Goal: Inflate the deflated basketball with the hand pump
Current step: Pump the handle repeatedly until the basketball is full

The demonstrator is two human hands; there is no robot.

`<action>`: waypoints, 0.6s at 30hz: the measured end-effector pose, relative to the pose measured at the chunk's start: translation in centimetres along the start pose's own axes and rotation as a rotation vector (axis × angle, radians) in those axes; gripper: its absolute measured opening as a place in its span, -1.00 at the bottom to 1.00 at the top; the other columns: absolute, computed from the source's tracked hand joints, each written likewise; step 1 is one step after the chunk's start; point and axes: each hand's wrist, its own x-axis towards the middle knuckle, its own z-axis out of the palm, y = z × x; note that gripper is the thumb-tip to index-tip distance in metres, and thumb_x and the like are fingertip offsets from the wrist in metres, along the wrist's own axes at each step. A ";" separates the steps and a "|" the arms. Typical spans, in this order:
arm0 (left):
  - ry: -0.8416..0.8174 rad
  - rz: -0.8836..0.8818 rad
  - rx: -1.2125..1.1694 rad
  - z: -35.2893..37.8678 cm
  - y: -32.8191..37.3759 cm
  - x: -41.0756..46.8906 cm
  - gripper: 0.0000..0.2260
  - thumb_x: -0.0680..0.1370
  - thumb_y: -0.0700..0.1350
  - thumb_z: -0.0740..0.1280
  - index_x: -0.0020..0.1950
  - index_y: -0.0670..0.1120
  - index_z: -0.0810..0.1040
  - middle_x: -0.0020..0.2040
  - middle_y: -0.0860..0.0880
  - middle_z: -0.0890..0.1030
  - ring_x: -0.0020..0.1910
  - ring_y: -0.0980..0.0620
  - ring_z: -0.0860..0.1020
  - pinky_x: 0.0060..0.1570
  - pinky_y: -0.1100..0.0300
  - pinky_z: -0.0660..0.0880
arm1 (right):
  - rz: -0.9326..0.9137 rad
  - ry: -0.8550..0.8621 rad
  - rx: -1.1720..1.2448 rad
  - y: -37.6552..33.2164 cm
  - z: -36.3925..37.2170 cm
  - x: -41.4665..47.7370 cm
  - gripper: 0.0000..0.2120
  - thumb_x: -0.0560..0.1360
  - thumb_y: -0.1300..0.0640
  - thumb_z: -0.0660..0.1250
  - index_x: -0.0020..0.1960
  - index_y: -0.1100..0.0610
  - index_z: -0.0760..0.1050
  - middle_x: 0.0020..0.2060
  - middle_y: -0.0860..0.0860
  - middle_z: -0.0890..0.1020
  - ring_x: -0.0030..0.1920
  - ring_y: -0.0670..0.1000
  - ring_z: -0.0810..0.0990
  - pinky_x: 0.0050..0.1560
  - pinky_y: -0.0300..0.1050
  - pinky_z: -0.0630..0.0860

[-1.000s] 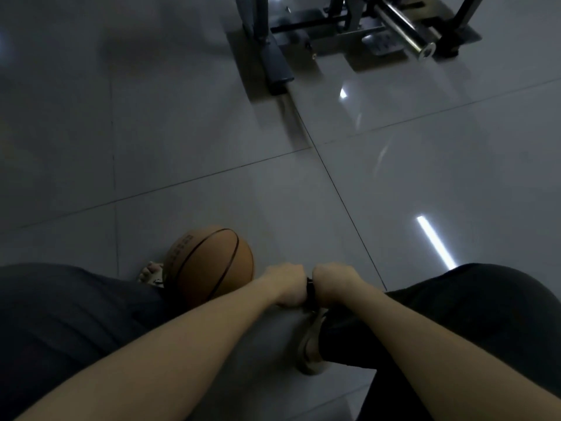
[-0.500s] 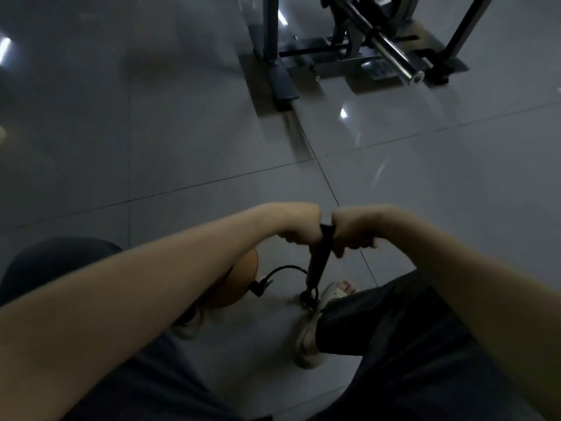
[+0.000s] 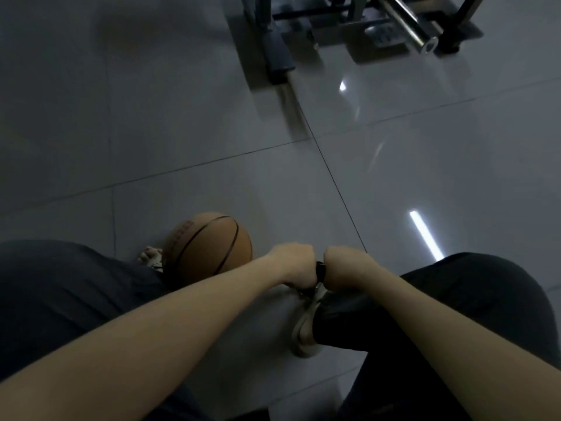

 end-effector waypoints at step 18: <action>-0.079 -0.021 -0.028 -5.5 -0.3 -0.9 -0.84 0.54 -0.08 0.39 0.01 -0.15 0.65 -0.22 -0.09 0.56 -0.32 -0.06 0.47 -0.30 0.12 0.41 | -0.016 -0.162 0.083 -0.7 -6.5 -0.9 -0.82 0.46 0.24 0.39 -0.30 0.17 0.47 -0.43 0.06 0.42 -0.48 0.02 0.34 -0.44 -0.14 0.34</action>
